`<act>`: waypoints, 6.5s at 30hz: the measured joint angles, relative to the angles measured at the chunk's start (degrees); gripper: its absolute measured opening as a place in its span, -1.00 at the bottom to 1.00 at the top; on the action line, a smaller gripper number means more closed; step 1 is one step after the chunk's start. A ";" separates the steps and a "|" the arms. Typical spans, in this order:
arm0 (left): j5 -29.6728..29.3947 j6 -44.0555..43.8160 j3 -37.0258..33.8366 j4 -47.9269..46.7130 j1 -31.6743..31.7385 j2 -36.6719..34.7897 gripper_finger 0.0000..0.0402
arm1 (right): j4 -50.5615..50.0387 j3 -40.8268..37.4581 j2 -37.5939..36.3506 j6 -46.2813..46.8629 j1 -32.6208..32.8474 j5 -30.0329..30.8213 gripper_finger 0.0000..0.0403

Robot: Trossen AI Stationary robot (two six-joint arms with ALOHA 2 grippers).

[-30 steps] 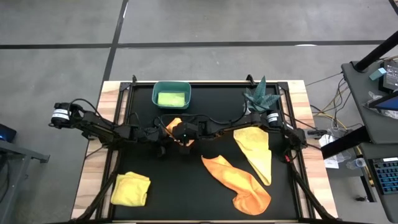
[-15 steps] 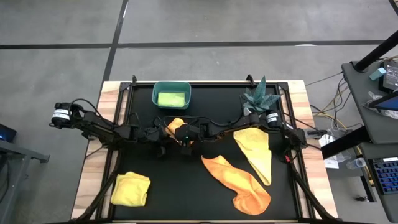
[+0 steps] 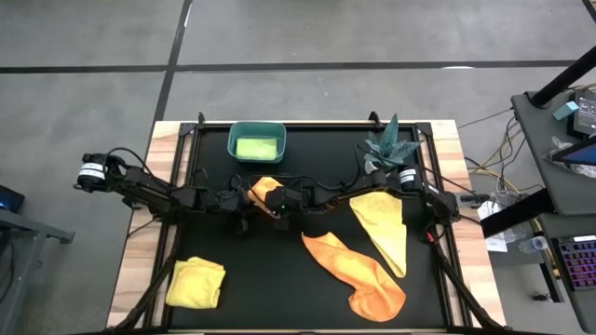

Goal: Fold microfiber towels
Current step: Fold the top orange microfiber cloth

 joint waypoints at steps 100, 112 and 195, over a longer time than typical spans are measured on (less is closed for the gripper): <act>-6.67 1.39 1.27 4.04 3.63 1.68 -1.00 | 11.31 -21.24 -9.49 12.51 0.13 -17.73 -0.96; -1.96 1.41 1.16 4.10 3.52 -3.12 -1.00 | 17.60 -20.68 -15.56 5.00 0.26 -17.64 -0.96; -5.39 2.94 12.81 13.20 3.72 19.88 -1.00 | -6.16 -25.94 -17.88 5.46 -1.38 -1.30 -0.96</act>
